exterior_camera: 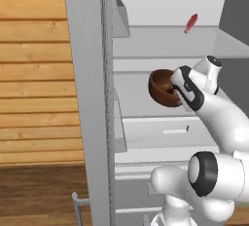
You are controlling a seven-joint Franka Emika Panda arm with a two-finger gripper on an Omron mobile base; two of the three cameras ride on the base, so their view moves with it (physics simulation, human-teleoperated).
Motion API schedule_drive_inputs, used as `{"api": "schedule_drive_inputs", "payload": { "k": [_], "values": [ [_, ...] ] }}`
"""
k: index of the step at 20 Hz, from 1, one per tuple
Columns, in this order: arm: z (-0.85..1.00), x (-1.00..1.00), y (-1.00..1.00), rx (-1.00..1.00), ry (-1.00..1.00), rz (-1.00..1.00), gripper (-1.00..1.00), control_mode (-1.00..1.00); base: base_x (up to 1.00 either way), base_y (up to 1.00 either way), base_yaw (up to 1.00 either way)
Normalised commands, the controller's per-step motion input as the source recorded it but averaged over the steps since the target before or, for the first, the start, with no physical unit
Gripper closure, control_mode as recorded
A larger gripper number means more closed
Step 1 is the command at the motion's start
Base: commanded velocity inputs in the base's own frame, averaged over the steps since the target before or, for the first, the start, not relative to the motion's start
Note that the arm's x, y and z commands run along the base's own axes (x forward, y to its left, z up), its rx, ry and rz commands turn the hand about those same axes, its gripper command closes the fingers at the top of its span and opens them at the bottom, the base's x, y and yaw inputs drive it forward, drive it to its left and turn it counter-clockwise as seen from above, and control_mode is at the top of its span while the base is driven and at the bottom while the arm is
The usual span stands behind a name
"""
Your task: Pick the chicken drumstick and bell pepper from their plates and place them in the bowl. Then put the bowl in the fridge.
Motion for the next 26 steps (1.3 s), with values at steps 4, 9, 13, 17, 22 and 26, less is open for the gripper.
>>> {"api": "schedule_drive_inputs", "payload": {
  "k": [4, 9, 13, 17, 22, 26],
  "values": [
    [0.04, -0.04, 0.00, 0.00, -0.07, 0.00, -1.00, -1.00, 0.00, 0.00, 0.00],
    [0.21, -0.48, 0.00, 0.00, -0.35, 0.00, -1.00, -1.00, 0.00, 0.00, 0.00],
    [0.35, -0.85, 0.03, 0.02, -0.24, 0.00, -1.00, -1.00, 0.00, 0.00, 0.00],
    [0.76, -1.00, 0.27, -0.03, 0.00, 0.00, -1.00, -1.00, 0.00, 0.00, 0.00],
    [0.86, -1.00, 0.01, 0.00, 0.11, 0.00, -1.00, -1.00, 0.00, 0.00, 0.00],
    [0.37, -1.00, 0.06, -0.06, 0.01, 0.03, -1.00, -1.00, 0.00, 0.00, 0.00]
  ]
}}
